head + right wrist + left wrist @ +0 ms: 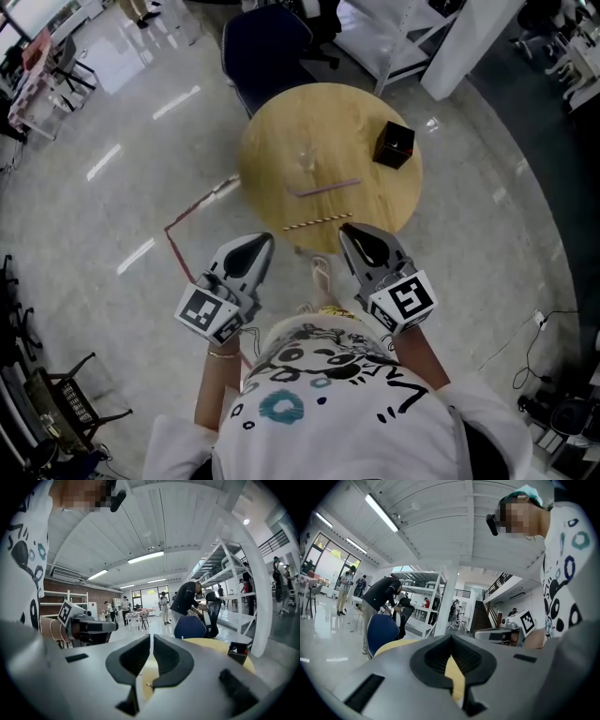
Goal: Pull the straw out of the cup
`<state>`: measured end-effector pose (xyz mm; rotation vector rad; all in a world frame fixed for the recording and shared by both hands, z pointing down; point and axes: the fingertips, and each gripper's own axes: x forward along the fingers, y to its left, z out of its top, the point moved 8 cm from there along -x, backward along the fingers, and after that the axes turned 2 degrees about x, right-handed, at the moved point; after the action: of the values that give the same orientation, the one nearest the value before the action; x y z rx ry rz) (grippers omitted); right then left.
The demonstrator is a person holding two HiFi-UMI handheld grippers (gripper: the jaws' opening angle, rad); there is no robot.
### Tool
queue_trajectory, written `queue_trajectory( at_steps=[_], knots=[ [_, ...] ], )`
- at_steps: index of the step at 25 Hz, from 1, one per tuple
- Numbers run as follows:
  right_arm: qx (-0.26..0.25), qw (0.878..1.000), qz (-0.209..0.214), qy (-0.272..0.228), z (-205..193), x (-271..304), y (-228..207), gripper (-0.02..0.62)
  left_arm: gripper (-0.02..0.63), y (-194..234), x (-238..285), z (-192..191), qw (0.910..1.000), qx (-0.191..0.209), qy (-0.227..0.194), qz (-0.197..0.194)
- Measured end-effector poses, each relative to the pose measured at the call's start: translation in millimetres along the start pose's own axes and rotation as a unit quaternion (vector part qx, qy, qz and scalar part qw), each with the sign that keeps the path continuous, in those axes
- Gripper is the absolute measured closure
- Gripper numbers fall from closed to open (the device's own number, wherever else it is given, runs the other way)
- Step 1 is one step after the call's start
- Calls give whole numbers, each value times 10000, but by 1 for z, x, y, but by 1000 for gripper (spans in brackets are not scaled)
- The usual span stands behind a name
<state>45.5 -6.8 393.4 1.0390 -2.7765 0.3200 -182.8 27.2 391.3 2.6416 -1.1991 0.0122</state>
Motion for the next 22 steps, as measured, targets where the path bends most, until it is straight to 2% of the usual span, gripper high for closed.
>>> queue_trajectory(
  at_steps=[5,10,22],
  knots=[
    [-62,9998,146,129,3,25,-29,567,591,18,25,1,9998,25,-153,-93],
    [-151,9990,285,296,4,47,-52,566,589,31,45,-3,9991,-41,-203,-363],
    [-119,9974,470,525,-1,92,-110,566,588,71,108,-22,9995,-182,59,-242]
  ],
)
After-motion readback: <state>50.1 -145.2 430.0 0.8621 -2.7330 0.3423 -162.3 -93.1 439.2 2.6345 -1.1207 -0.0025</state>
